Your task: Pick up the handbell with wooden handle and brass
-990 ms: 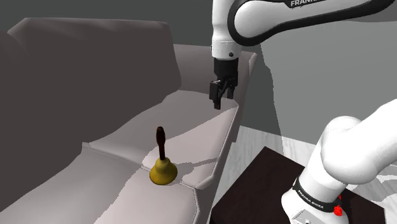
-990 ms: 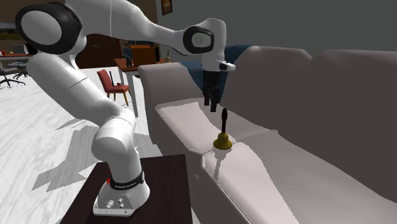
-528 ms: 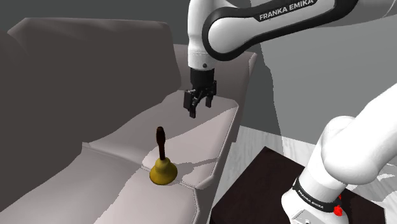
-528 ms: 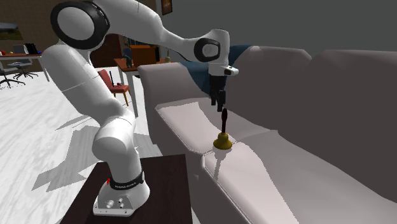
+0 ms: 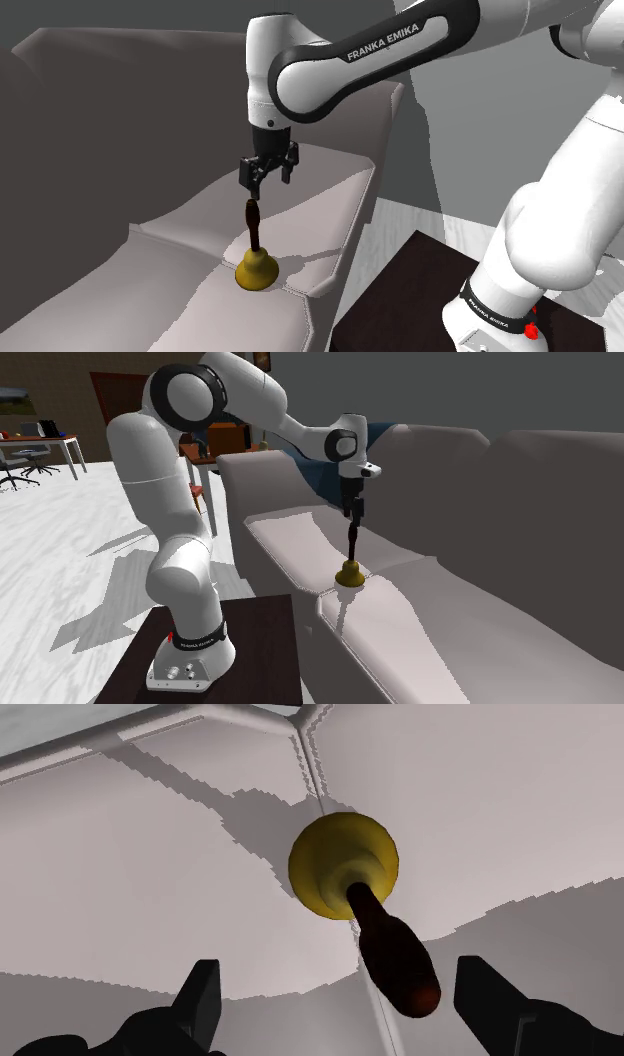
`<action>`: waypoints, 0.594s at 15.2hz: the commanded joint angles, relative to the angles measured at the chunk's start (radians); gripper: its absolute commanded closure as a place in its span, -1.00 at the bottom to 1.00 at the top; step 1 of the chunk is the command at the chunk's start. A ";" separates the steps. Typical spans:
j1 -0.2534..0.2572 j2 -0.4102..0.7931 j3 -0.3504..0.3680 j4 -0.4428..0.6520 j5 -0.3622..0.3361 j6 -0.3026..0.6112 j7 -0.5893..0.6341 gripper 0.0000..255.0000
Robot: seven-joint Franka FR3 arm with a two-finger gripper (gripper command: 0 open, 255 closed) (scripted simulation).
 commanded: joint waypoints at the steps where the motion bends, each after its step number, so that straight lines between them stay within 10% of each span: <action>1: 0.008 0.072 0.017 0.053 -0.028 0.033 0.046 -1.00; 9: 0.023 0.171 0.027 0.072 -0.078 0.122 0.103 -1.00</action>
